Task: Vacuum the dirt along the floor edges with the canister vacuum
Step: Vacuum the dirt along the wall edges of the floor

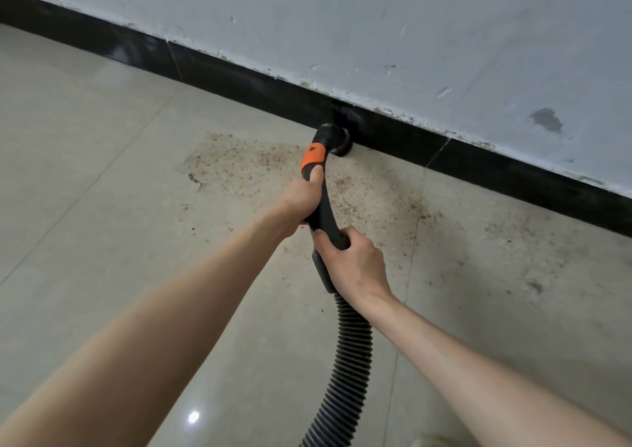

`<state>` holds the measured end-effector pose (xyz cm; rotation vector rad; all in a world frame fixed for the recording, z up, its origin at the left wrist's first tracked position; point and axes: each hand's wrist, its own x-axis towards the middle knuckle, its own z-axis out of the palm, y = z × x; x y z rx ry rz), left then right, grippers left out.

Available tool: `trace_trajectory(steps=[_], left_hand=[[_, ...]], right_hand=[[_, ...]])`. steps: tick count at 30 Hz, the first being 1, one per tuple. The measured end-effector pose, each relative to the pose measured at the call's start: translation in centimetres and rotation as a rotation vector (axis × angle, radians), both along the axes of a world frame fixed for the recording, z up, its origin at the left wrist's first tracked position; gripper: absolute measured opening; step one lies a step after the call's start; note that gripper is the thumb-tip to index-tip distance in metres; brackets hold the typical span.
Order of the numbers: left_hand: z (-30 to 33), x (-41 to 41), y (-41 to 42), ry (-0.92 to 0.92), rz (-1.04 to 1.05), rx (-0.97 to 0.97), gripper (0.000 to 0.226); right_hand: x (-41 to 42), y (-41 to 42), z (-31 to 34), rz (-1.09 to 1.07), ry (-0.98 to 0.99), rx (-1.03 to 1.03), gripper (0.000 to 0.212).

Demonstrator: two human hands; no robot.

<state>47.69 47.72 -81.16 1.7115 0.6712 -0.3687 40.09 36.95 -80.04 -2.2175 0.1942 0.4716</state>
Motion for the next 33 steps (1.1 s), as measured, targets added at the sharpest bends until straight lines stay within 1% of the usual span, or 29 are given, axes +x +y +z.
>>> trace_trajectory(steps=[5,14,18,21,27,31,33], left_hand=[[0.3,0.0,2.0,-0.035,0.049,-0.016,0.044],[0.3,-0.7,10.1,-0.090,0.343,0.009,0.057],[0.3,-2.4,13.6,-0.074,0.421,0.065,0.049],[0.1,-3.7,15.6,-0.058,0.475,0.092,0.048],[0.1,-4.7,17.8,-0.063,0.550,0.043,0.047],[0.1,-4.8,17.7,-0.038,0.537,0.027,0.047],[0.2,-4.8,17.4,-0.028,0.513,0.032,0.051]], right_hand=[[0.3,1.8,0.1,0.009,-0.028,0.012,0.033],[1.8,8.8,0.1,0.203,-0.073,0.029,0.037],[1.3,12.0,-0.1,0.281,-0.050,0.065,0.039],[0.5,13.9,0.0,0.323,-0.025,0.075,0.038],[-0.3,15.9,0.5,0.351,0.007,0.111,0.039],[-0.4,15.8,0.4,0.356,0.012,0.096,0.039],[-0.4,15.5,0.4,0.346,0.017,0.095,0.039]])
